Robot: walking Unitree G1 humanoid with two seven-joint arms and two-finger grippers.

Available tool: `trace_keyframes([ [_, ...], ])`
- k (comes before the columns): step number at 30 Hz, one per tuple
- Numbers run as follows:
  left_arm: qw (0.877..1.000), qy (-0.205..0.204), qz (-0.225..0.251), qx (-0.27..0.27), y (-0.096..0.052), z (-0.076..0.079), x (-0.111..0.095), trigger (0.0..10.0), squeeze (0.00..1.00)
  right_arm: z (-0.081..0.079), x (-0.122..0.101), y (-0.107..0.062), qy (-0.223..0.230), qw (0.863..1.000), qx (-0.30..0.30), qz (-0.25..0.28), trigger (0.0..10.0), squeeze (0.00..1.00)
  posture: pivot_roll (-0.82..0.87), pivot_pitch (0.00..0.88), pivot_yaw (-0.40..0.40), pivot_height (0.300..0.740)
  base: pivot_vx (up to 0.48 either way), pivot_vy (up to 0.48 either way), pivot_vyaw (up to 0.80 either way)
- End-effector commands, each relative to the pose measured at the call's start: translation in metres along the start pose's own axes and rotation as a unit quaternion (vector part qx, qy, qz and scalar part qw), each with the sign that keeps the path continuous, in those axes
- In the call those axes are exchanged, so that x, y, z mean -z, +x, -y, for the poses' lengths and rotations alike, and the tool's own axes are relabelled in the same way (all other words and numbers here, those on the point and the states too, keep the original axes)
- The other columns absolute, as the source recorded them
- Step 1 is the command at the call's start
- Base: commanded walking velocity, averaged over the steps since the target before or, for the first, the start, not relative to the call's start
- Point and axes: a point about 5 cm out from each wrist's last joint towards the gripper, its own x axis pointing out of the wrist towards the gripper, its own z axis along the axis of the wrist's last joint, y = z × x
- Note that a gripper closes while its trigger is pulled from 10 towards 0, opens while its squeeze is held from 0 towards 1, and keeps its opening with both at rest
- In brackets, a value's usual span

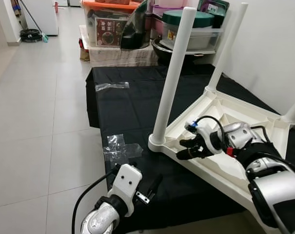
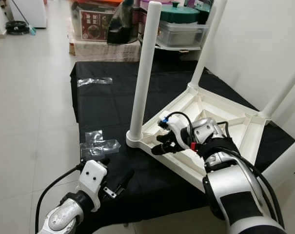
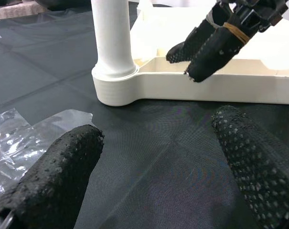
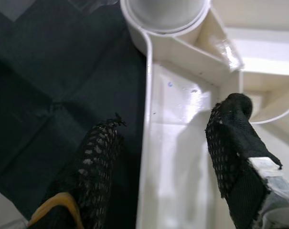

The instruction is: Building children table

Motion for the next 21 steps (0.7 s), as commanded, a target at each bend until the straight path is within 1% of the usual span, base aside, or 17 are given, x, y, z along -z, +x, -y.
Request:
trace_keyframes([
  [1, 1.000, -0.003, -0.010, 0.002, -0.001, 0.002, 0.003, 10.0, 0.00, -0.002, 0.009, 0.005, 0.007, 1.000, -0.009, -0.021, 10.0, 0.00, 0.05, 0.031, -0.125, 0.740, 0.000, 0.000, 0.00],
  [5, 1.000, 0.001, -0.003, 0.002, -0.002, 0.003, 0.001, 10.0, 0.00, -0.006, 0.012, 0.010, 0.007, 0.999, -0.022, -0.030, 10.0, 0.00, 0.05, 0.029, -0.126, 0.740, 0.000, 0.000, 0.00],
  [8, 1.000, -0.002, 0.007, 0.006, -0.004, 0.003, -0.001, 10.0, 0.00, -0.007, 0.015, 0.014, 0.002, 0.999, -0.018, -0.041, 10.0, 0.00, 0.05, 0.029, -0.126, 0.740, 0.000, 0.000, 0.00],
  [11, 1.000, -0.002, 0.007, 0.010, -0.006, 0.004, -0.001, 10.0, 0.00, -0.006, 0.019, 0.019, -0.008, 0.998, 0.017, -0.066, 10.0, 0.00, 0.05, 0.028, -0.124, 0.740, 0.000, 0.000, 0.00],
  [17, 1.000, -0.002, 0.005, 0.009, -0.006, 0.004, -0.001, 10.0, 0.00, -0.004, 0.019, 0.019, -0.024, 0.996, 0.032, -0.077, 10.0, 0.00, 0.05, 0.028, -0.124, 0.740, 0.000, 0.000, 0.00],
  [18, 1.000, -0.002, 0.004, 0.009, -0.005, 0.004, -0.001, 10.0, 0.00, -0.005, 0.018, 0.020, -0.033, 0.996, 0.030, -0.076, 0.0, 0.00, 0.05, 0.033, -0.127, 0.740, 0.000, 0.000, 0.00],
  [20, 1.000, -0.002, 0.003, 0.007, -0.005, 0.004, -0.001, 10.0, 0.00, -0.005, 0.012, 0.021, -0.050, 0.996, 0.038, -0.067, 0.0, 0.00, 0.05, 0.039, -0.128, 0.740, 0.000, 0.000, 0.00],
  [21, 1.000, -0.002, 0.003, 0.007, -0.005, 0.004, -0.001, 10.0, 0.00, -0.005, 0.012, 0.021, -0.050, 0.996, 0.038, -0.067, 0.0, 0.00, 0.05, 0.039, -0.128, 0.740, 0.000, 0.000, 0.00],
])
